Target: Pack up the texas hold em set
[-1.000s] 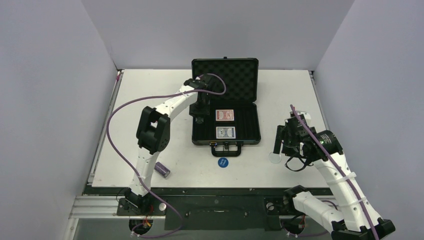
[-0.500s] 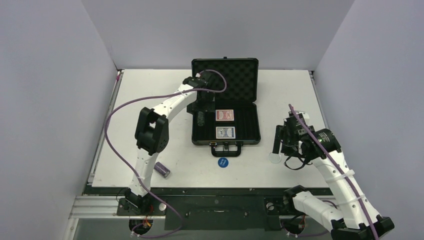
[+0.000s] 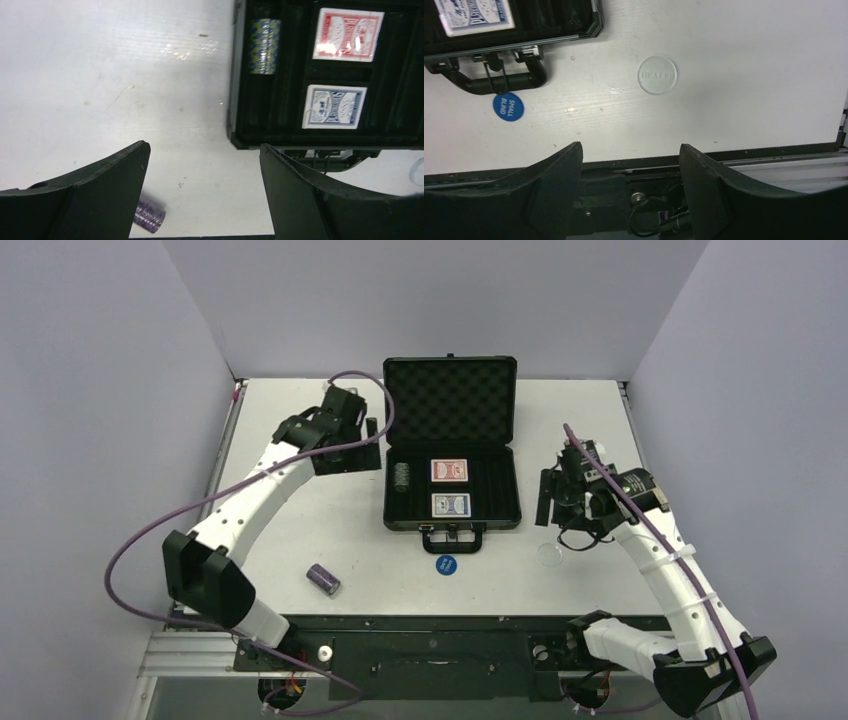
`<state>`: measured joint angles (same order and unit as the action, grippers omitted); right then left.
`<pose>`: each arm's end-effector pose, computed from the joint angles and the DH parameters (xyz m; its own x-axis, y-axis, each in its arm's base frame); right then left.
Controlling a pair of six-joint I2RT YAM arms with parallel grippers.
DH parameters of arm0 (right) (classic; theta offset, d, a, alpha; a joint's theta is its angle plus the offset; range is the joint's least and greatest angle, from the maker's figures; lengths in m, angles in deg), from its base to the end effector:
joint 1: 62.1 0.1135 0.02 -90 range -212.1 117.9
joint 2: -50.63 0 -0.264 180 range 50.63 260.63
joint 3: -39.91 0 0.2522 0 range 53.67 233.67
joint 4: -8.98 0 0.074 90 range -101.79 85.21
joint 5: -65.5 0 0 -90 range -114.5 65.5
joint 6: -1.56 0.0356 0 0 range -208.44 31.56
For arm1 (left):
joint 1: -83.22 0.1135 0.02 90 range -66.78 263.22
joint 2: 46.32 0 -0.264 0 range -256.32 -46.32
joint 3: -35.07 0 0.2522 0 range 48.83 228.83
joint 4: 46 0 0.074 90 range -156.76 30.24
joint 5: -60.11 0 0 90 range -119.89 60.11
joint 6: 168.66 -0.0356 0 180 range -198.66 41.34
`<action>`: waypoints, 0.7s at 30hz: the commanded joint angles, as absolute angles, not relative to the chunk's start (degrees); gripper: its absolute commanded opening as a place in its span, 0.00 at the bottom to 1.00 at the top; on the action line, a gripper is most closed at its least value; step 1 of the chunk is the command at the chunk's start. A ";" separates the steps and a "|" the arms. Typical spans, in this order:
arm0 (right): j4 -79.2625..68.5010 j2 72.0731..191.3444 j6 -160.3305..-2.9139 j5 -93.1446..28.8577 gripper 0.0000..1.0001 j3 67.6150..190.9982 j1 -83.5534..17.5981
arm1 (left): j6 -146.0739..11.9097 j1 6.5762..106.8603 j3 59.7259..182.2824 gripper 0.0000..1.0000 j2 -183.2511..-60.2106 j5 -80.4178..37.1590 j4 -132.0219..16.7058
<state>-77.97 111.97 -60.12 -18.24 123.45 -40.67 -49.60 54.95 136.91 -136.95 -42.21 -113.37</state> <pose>0.1630 0.0598 0.3415 -0.8929 0.1561 -0.4223 0.1178 0.9863 0.1155 0.2950 -0.1500 0.3362 -0.8134 -0.1014 -0.5729 -0.0423 0.9924 -0.1156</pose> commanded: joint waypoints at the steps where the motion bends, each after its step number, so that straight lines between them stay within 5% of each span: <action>1: -73.64 114.73 -58.05 -20.86 0.66 127.81 -38.74 | -50.61 57.79 128.07 0.80 -127.52 -43.94 -111.29; 19: -59.13 141.65 -50.73 -26.29 0.64 147.55 -20.74 | -53.09 63.88 104.74 1.00 -89.45 -39.10 -107.42; 21: -58.35 145.03 -50.41 -26.98 0.63 149.94 -19.82 | -52.76 63.88 103.69 0.97 -86.75 -39.49 -107.36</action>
